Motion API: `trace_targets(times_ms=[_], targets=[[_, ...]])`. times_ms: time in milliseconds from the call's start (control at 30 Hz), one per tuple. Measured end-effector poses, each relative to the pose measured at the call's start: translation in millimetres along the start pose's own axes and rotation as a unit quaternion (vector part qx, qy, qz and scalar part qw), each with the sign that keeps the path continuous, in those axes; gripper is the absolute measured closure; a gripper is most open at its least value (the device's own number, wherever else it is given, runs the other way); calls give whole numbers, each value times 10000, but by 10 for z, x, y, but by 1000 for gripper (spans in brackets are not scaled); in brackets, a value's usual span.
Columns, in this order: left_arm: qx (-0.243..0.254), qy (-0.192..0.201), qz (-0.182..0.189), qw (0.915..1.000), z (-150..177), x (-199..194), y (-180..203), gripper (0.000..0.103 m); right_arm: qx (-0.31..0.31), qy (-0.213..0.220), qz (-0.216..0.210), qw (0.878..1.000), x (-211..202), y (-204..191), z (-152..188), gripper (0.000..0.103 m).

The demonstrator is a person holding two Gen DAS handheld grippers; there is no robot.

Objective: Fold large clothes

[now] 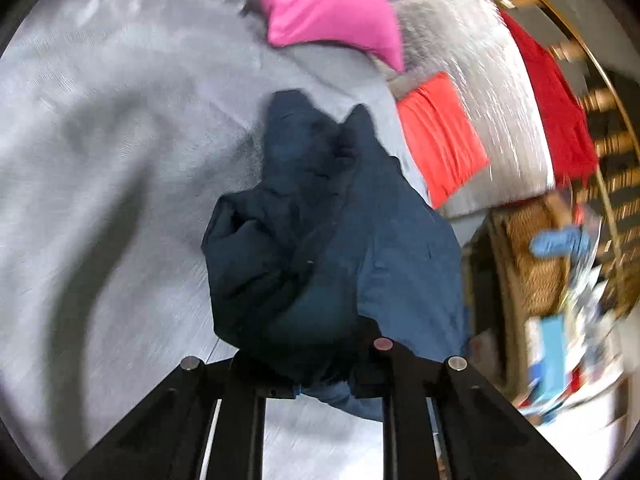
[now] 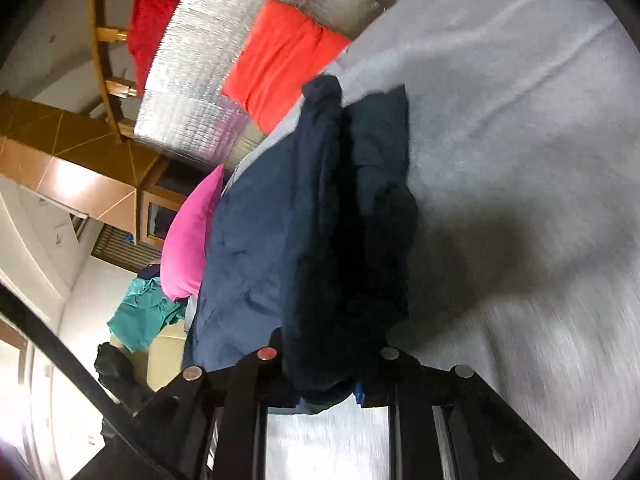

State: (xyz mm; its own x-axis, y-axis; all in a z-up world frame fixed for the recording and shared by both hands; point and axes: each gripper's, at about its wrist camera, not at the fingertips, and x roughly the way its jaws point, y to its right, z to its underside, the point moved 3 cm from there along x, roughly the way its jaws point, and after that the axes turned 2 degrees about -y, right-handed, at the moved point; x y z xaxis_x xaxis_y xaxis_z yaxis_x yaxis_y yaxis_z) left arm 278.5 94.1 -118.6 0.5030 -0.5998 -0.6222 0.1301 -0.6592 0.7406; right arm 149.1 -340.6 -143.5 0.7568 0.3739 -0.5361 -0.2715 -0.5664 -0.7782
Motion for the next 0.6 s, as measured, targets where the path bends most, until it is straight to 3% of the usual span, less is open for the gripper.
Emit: trace_targets(times_ms=[167,233,300,333,367,433,533,600], targets=[[628,-15,-545,9965,572,-372,-109,84,-97,29,127,9999,-428,17,417,84],[518,-99,-563,9970,666,-404,-244,80,-167,30,340,9993,-554,54,548,81],[262,-96,-458,9986,731,-489,-373,69,-107,13,580,9983,-607,114,694,78],[175,-66,-450,9988,780,-554,-457,57,-47,4,587,9983,-637,139,728,70],[135,-35,-457,9989,794,-590,-488,43,63,6,613,9981,-646,169,736,52],[19,-2,-241,9997,794,-624,-453,26,339,142,722,9967,-709,245,747,24],[192,-43,54,9998,918,-785,-410,22,596,489,567,9954,-899,318,794,24],[486,179,-121,9986,976,-909,-336,22,600,623,393,9955,-1001,313,835,24]])
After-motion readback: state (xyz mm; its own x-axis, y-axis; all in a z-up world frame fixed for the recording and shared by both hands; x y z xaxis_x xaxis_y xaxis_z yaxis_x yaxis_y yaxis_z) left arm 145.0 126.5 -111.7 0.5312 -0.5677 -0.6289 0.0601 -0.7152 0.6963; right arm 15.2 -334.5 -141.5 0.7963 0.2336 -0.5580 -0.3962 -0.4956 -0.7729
